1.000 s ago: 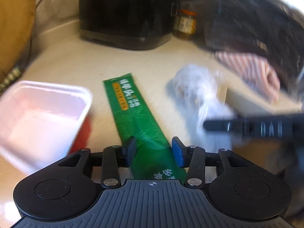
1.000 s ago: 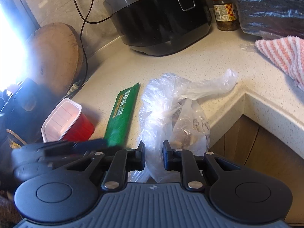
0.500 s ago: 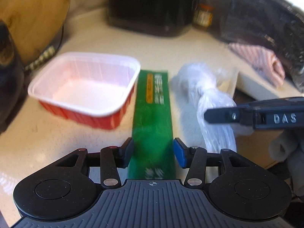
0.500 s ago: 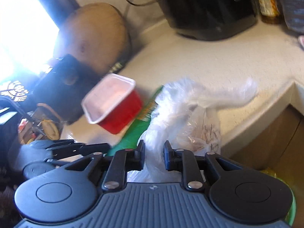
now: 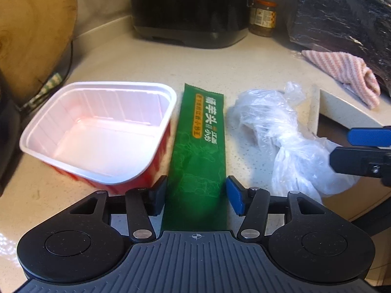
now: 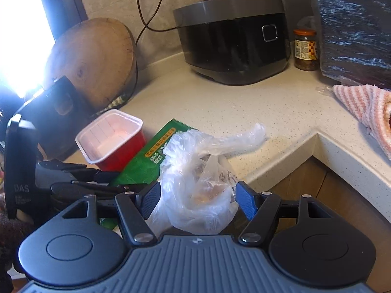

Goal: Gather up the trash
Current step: 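Grasp the green noodle packet with the left tool and lift it, then carry the green packet and plastic bag in both tools over the bin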

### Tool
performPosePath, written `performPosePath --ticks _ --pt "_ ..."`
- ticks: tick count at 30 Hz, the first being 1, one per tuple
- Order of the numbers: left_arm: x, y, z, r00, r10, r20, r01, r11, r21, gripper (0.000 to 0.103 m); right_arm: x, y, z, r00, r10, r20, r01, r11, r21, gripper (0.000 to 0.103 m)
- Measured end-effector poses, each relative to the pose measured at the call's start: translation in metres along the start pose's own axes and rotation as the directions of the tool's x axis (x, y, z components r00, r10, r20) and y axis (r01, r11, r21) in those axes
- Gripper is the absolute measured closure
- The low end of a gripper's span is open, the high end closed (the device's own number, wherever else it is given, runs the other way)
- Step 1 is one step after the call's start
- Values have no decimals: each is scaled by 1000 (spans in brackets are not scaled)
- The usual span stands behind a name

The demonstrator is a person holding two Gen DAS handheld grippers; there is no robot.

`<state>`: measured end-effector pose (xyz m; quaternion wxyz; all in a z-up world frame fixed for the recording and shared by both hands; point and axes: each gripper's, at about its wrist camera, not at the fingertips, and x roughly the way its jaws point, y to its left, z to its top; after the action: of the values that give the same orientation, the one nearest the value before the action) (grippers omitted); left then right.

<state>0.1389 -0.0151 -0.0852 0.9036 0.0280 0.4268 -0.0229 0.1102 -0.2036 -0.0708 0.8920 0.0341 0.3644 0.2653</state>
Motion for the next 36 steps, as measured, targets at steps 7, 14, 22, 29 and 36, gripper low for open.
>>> performPosePath --ticks 7,14,22,29,36 --pt "-10 7 -12 999 -27 24 29 995 -93 58 41 6 24 999 -29 -46 30 999 20 31" --pt "-31 16 -33 997 -68 43 74 989 -130 70 79 23 29 991 31 -129 -23 998 62 42" --pt "-54 20 -46 990 -125 66 133 981 -144 78 39 48 23 994 65 -88 -61 997 49 83" --pt "-83 -27 -34 954 -278 113 282 959 -23 78 -34 4 4 1000 -11 -16 14 986 166 83" --pt "-55 -98 -35 905 -424 -27 425 902 81 78 -74 -62 -48 981 -182 -68 195 926 323 83"
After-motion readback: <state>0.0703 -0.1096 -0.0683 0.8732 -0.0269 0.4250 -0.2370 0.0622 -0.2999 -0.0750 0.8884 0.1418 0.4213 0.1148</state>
